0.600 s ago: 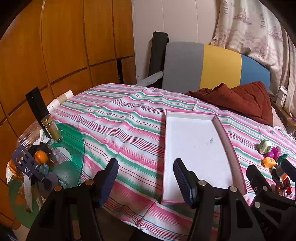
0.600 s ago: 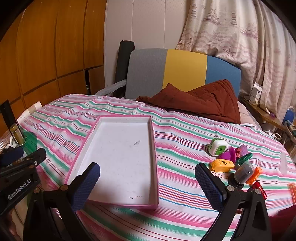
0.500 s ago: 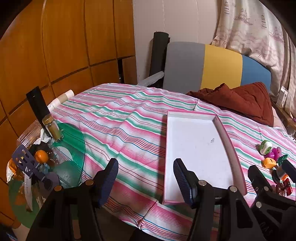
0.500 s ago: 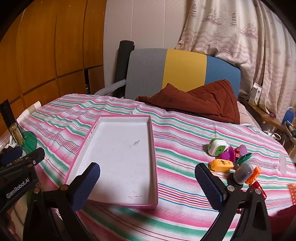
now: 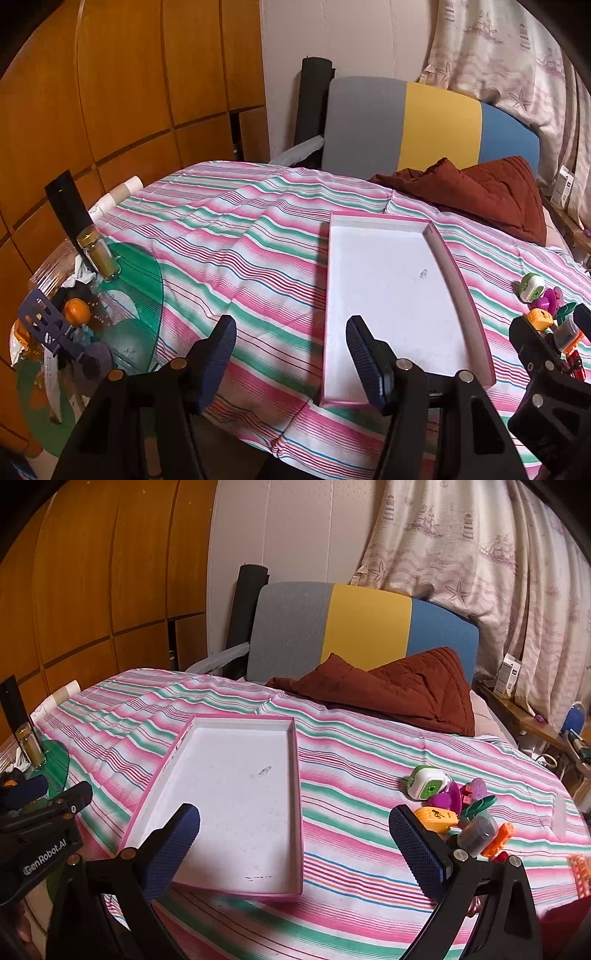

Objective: Organize rigid objects

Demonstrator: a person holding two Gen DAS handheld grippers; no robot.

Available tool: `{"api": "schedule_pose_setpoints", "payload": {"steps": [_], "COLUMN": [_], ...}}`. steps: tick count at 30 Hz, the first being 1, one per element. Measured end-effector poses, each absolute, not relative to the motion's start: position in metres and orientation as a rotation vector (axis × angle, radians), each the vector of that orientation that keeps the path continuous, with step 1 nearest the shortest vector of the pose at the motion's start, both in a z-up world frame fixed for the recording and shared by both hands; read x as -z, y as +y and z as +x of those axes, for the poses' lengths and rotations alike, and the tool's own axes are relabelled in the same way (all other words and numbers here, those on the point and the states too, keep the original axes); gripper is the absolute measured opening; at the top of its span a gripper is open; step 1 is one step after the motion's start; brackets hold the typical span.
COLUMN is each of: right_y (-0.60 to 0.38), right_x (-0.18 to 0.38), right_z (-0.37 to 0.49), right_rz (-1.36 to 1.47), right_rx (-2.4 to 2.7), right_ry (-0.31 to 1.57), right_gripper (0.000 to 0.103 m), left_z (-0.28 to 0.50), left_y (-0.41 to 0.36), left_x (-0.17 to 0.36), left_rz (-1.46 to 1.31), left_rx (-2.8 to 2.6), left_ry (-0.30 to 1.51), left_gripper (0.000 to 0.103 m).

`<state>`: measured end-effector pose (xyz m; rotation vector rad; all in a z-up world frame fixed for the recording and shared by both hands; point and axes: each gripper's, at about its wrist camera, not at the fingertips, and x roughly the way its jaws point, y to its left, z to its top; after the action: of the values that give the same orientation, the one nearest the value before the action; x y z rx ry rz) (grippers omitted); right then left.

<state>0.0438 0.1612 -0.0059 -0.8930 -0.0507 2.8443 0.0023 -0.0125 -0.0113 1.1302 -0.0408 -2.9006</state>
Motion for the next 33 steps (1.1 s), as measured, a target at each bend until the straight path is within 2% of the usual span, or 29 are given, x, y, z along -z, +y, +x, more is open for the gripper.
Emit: {"api": "schedule_pose_setpoints", "payload": {"steps": [11,25,33], "right_y": [0.169,0.179,0.183], "right_x": [0.005,0.003,-0.001], "right_z": [0.041,0.043,0.043], "right_rz": [-0.890,-0.883,-0.874], "right_rx": [-2.847,-2.861,-2.870], "right_ry": [-0.061,-0.054,-0.061], "right_gripper": [0.103,0.103,0.103], "left_z": [0.000,0.001,0.005], "left_y": [-0.009,-0.002,-0.004], "left_x": [0.012,0.017,0.014], "left_rz": [1.148,1.171,1.211], "left_rx": [2.949,3.012,3.110], "left_ry": [-0.024,-0.117,-0.001], "left_gripper": [0.063,0.063,0.063]}}
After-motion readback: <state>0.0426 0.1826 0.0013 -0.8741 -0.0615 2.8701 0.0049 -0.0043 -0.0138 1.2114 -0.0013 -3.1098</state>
